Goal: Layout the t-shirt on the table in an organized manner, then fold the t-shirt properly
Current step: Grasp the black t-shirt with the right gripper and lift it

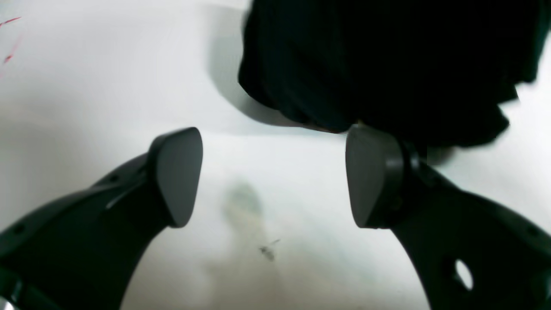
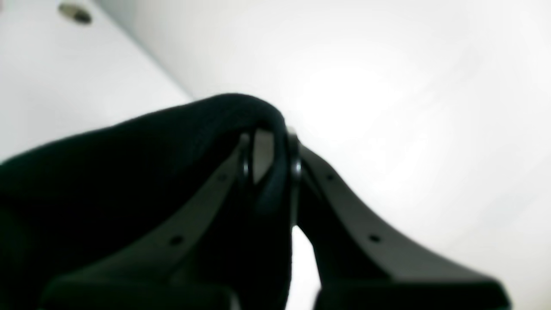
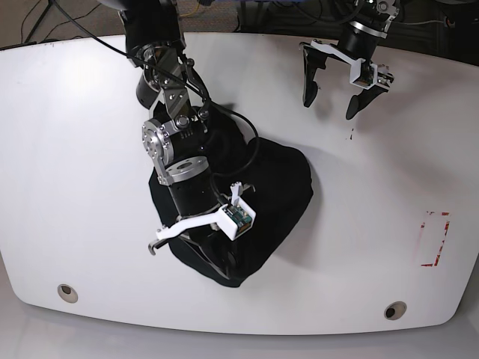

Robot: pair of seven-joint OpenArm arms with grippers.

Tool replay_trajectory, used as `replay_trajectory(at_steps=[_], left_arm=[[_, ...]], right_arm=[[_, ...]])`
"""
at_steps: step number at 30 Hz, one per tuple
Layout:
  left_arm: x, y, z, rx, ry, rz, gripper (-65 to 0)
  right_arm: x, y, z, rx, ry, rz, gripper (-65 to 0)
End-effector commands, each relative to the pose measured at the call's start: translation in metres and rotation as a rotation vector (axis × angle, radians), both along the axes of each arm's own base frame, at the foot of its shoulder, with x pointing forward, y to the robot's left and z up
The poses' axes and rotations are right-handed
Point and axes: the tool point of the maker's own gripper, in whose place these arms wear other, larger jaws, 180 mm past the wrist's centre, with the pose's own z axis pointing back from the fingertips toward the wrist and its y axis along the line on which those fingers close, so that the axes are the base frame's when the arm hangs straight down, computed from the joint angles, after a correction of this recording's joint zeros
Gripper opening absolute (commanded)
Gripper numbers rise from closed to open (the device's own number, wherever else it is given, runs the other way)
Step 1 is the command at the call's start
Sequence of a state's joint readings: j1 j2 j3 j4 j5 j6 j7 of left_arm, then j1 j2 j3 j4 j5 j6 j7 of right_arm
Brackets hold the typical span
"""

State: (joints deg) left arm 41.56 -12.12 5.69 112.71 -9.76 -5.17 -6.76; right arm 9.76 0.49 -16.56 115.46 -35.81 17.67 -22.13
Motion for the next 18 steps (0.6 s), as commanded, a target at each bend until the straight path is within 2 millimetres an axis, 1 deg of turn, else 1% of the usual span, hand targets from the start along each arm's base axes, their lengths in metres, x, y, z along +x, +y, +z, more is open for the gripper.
replay_trajectory(at_steps=[1,5,7,11,15,18], left_arm=[[0.006,-0.007,0.012,-0.025,-0.049,-0.015,-15.8],[0.010,-0.017,0.013,-0.041,-0.057,-0.038,-15.8],[0.015,-0.022,0.014,-0.044,-0.064,-0.050,-15.8],[0.024,-0.034,0.010,-0.037,-0.028,-0.084,-15.8],[0.035,-0.038,0.012,-0.030,-0.027,-0.095,-15.8],[0.041,-0.037,0.014,-0.026,-0.042,-0.092,-15.8]], right_arm=[[0.003,0.001,0.040,0.028,-0.120,0.009,-64.8],[0.009,0.002,0.060,0.030,-0.168,0.008,-64.8],[0.011,0.002,0.070,0.032,-0.193,0.008,-64.8],[0.015,0.003,0.091,0.035,-0.243,0.012,-64.8],[0.015,0.010,0.109,0.071,-0.276,0.021,-64.8],[0.014,0.014,0.116,0.090,-0.288,0.026,-64.8]])
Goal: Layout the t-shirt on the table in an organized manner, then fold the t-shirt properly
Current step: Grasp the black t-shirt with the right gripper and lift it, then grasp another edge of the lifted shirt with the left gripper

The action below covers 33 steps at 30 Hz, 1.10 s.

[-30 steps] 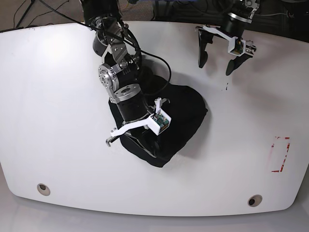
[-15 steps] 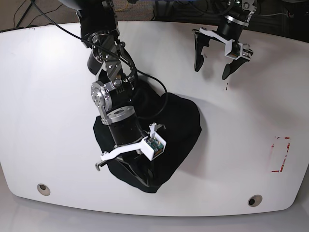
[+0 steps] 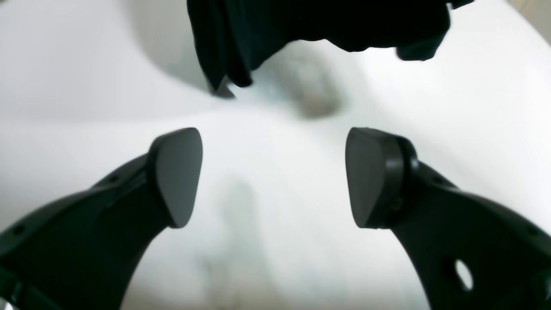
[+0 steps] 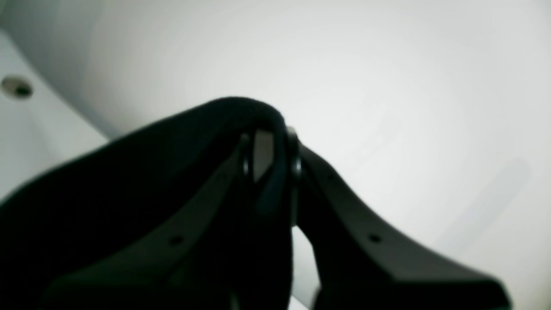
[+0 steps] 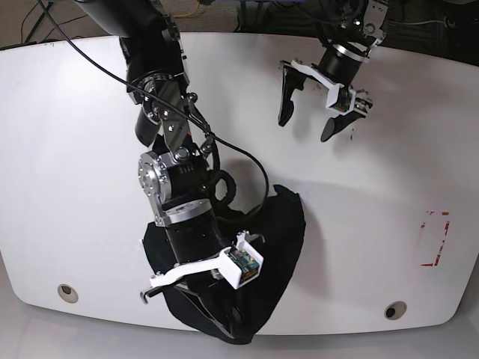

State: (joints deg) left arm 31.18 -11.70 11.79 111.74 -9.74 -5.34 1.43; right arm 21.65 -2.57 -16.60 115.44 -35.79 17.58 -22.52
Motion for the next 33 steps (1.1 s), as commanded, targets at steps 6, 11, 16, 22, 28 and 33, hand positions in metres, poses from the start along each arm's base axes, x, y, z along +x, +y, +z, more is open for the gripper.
replay_trajectory(at_steps=[6,11,16,22,28,33], left_arm=[[0.022,0.003,0.016,-0.002,-0.079,0.008,-15.8],[0.041,0.007,0.005,0.015,-0.075,0.016,-15.8],[0.065,0.009,-0.003,0.017,-0.081,0.035,-15.8],[0.092,0.008,-0.015,0.004,-0.070,0.065,-16.0],[0.108,0.005,-0.017,-0.002,-0.072,0.068,-16.0],[0.107,-0.008,-0.019,-0.014,-0.063,0.045,-16.4]], right_arm=[[-0.007,0.009,0.036,0.064,-0.098,0.030,-64.8],[-0.008,0.013,0.037,0.074,-0.097,0.037,-64.8],[-0.009,0.016,0.039,0.095,-0.095,0.045,-64.8],[-0.014,0.028,0.039,0.086,-0.098,0.076,-64.8],[-0.018,0.040,0.038,0.074,-0.097,0.105,-64.8],[-0.019,0.044,0.029,0.063,-0.061,0.103,-64.8]])
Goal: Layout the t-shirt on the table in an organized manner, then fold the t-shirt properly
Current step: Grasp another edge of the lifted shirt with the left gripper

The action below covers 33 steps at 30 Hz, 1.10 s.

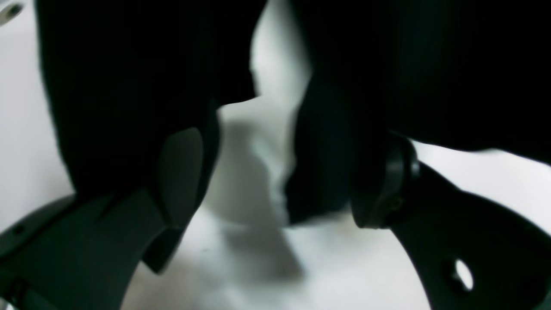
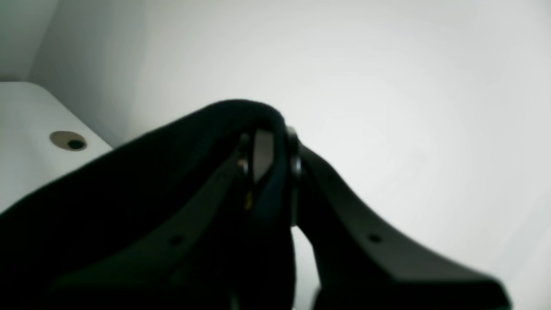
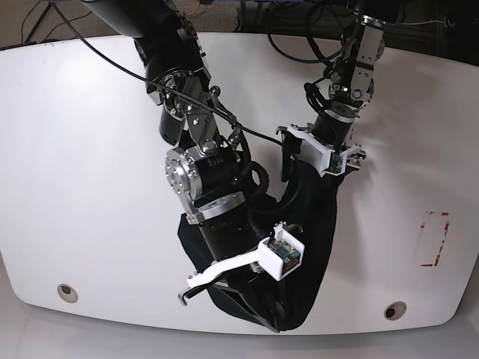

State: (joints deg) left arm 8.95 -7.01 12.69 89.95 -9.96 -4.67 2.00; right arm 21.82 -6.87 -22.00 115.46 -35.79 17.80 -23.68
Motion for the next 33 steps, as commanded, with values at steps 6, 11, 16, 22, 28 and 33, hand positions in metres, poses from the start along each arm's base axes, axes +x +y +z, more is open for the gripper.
replay_trajectory(at_steps=[6,11,16,22,28,33], left_arm=[[0.007,-0.025,0.010,-0.025,-0.043,-0.063,-31.1],[0.004,-0.024,-0.011,-0.016,0.009,-0.062,-61.9],[0.007,-0.028,-0.013,-0.029,0.018,-0.054,-63.1],[-0.001,-0.026,-0.011,-0.028,0.015,-0.055,-64.9],[-0.014,-0.004,0.001,0.025,-0.015,-0.062,-64.9],[-0.026,0.004,0.015,0.053,-0.045,-0.083,-64.9]], right_arm=[[-0.006,0.001,0.021,0.031,-0.059,0.005,-64.8],[-0.006,0.003,0.020,0.032,-0.057,0.008,-64.8],[-0.006,0.002,0.019,0.035,-0.053,0.004,-64.8],[0.002,-0.015,0.018,0.055,-0.041,-0.039,-64.8],[0.009,-0.033,0.016,0.067,-0.028,-0.084,-64.8],[0.017,-0.049,0.011,0.080,-0.011,-0.130,-64.8]])
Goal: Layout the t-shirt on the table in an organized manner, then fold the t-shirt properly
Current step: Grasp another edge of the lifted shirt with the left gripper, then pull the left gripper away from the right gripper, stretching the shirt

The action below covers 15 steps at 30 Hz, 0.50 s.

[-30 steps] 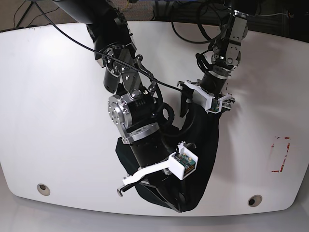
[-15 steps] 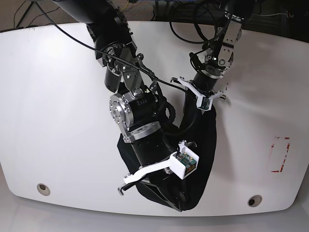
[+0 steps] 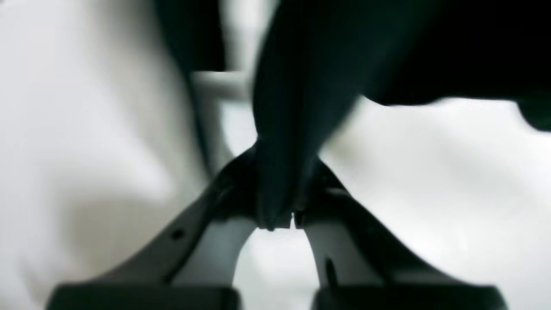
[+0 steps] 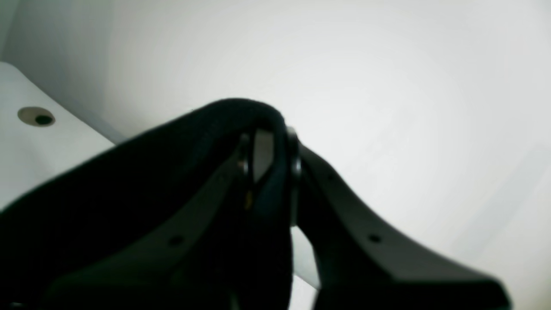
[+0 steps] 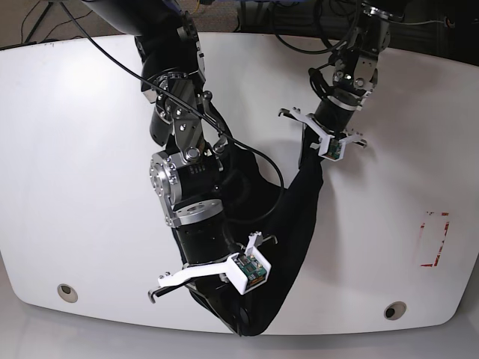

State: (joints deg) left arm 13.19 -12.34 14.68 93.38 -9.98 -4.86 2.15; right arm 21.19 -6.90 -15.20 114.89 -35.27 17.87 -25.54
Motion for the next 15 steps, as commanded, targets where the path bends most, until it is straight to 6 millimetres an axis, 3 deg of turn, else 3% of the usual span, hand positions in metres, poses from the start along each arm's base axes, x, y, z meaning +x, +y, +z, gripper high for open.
replay_trajectory(at_steps=[1,7,15], left_arm=[[0.000,-0.003,0.024,-0.014,-0.071,-0.026,-64.9],[-0.006,0.003,0.041,0.018,-0.056,-0.027,-64.9],[-0.004,0.023,0.087,0.010,-0.098,-0.012,-64.9]], right_arm=[[0.000,-0.009,0.023,0.039,-0.074,-0.019,-64.8],[0.010,-0.029,0.013,0.052,-0.041,-0.073,-64.8],[0.014,-0.040,0.009,0.058,-0.020,-0.105,-64.8]])
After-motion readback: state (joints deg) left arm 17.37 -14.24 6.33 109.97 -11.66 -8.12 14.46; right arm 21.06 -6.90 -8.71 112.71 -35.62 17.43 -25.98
